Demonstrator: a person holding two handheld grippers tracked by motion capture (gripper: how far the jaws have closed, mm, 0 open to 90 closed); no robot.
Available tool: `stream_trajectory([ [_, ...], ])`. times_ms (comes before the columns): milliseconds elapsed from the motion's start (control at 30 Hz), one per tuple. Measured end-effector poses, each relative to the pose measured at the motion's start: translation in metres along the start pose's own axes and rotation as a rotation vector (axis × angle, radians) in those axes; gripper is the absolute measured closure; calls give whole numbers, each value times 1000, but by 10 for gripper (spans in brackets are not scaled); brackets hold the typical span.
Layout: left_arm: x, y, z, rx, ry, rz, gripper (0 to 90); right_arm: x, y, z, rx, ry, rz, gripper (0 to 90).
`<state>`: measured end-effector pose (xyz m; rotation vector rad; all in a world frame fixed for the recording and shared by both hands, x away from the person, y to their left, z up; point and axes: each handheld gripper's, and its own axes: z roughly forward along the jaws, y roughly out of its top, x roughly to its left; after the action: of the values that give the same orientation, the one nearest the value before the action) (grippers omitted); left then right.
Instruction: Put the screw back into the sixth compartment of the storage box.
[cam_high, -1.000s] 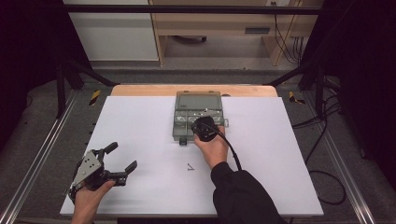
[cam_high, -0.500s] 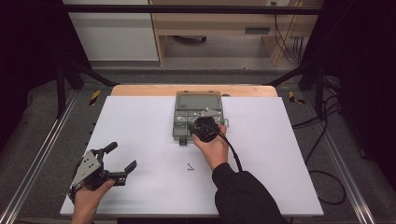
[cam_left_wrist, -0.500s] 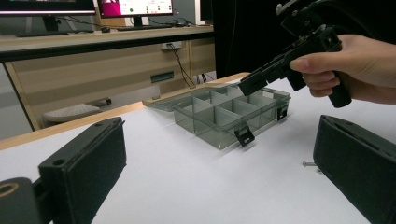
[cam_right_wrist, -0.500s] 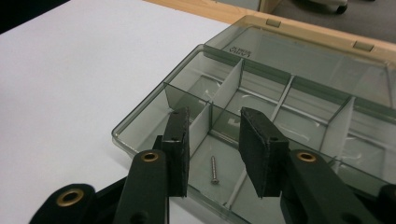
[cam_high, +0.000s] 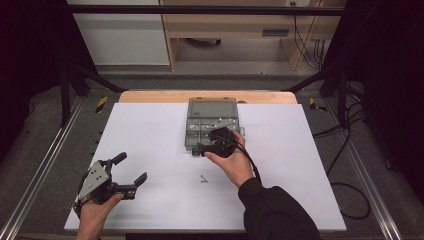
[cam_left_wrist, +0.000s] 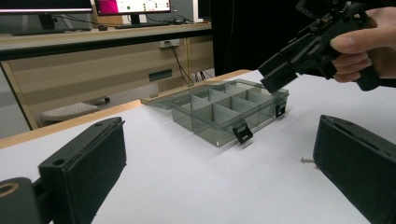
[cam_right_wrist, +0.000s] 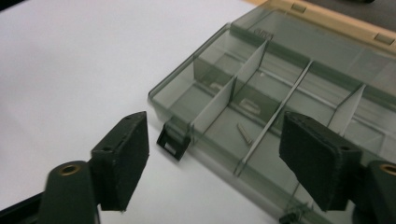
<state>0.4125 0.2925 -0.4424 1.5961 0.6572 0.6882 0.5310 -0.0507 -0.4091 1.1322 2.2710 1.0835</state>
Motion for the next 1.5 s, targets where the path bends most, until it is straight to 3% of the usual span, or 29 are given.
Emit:
stream_trajectory([
  [167,1,0,0,2,4,1,23,6,-4,-9,71,32,-23,168],
  [400,-1,0,1,6,-6,-1,21,21,-10,-17,146,63,-54,145],
  [433,-1,-1,1,11,-7,2,21,21,-12,-17,173,67,-58,143],
  [467,-1,-1,1,12,-8,-1,17,24,-13,-18,226,89,-24,130],
  [500,-1,-1,1,13,-9,-2,17,26,-15,-18,229,99,-13,129],
  [600,-1,-1,1,15,-10,0,16,30,-22,-19,274,114,-43,101],
  [833,-1,-1,1,18,-11,4,16,31,-40,-16,311,135,-84,83],
  [1100,-1,-1,2,18,-13,2,16,33,-53,-13,342,143,-92,82],
  [1167,-1,-1,2,18,-13,3,16,32,-56,-12,354,150,-118,84],
  [1400,-1,-1,2,21,-13,5,17,33,-55,-9,385,149,-102,123],
  [1500,-1,-1,2,19,-13,4,17,34,-55,-9,373,159,-99,163],
])
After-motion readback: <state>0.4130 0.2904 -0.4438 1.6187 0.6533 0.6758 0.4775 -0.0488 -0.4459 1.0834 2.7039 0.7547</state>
